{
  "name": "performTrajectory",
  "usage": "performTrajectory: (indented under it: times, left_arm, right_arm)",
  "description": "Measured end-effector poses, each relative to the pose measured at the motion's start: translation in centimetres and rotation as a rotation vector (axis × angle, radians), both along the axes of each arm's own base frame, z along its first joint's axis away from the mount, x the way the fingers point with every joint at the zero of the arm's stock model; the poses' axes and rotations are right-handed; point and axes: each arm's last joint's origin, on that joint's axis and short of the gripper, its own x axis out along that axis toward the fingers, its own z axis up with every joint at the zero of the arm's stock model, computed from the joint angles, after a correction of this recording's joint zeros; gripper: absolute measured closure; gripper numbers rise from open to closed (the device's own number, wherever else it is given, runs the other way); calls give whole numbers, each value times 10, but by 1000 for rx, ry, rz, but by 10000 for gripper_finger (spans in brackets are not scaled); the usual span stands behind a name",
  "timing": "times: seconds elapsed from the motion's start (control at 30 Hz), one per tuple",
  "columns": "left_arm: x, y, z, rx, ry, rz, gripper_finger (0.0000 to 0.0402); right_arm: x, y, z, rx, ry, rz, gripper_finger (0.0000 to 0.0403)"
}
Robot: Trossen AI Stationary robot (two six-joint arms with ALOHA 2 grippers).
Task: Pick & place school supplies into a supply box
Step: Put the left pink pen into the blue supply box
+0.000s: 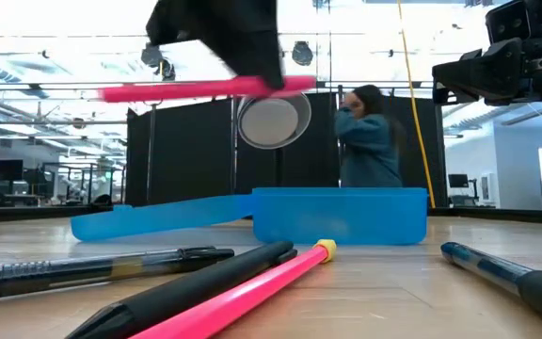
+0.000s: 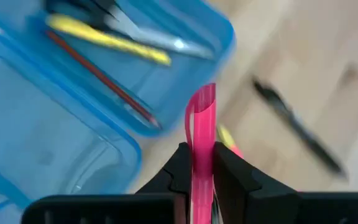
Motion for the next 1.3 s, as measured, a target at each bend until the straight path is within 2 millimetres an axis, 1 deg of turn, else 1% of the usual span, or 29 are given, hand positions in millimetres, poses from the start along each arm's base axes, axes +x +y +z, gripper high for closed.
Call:
performTrajectory:
  times: [0.1, 0.27, 0.47, 0.63, 0.8, 0.97, 1.13, 1.3]
  left_arm:
    - [8, 17, 12, 2, -33, 100, 353]
    - [23, 53, 17, -13, -71, 242, 354]
    - [33, 97, 6, -5, -86, 442, 353]
    - [41, 121, -5, -61, -132, 555, 352]
    - [49, 136, -17, -123, -202, 630, 356]
    - [48, 149, -33, -163, -202, 690, 355]
    - [41, 151, -51, -192, -163, 756, 356]
    - [38, 150, -62, -239, -151, 789, 357]
  right_arm:
    - [0, 0, 0, 0, 0, 0, 403]
    - [0, 0, 0, 0, 0, 0, 403]
    - [0, 0, 0, 0, 0, 0, 403]
    - [0, 0, 0, -15, -1, 0, 403]
    - [0, 0, -1, -71, -10, -2, 403]
    - [0, 0, 0, -102, -21, -2, 403]
    - [0, 0, 0, -92, -20, -2, 403]
    - [0, 0, 0, -37, -10, -1, 403]
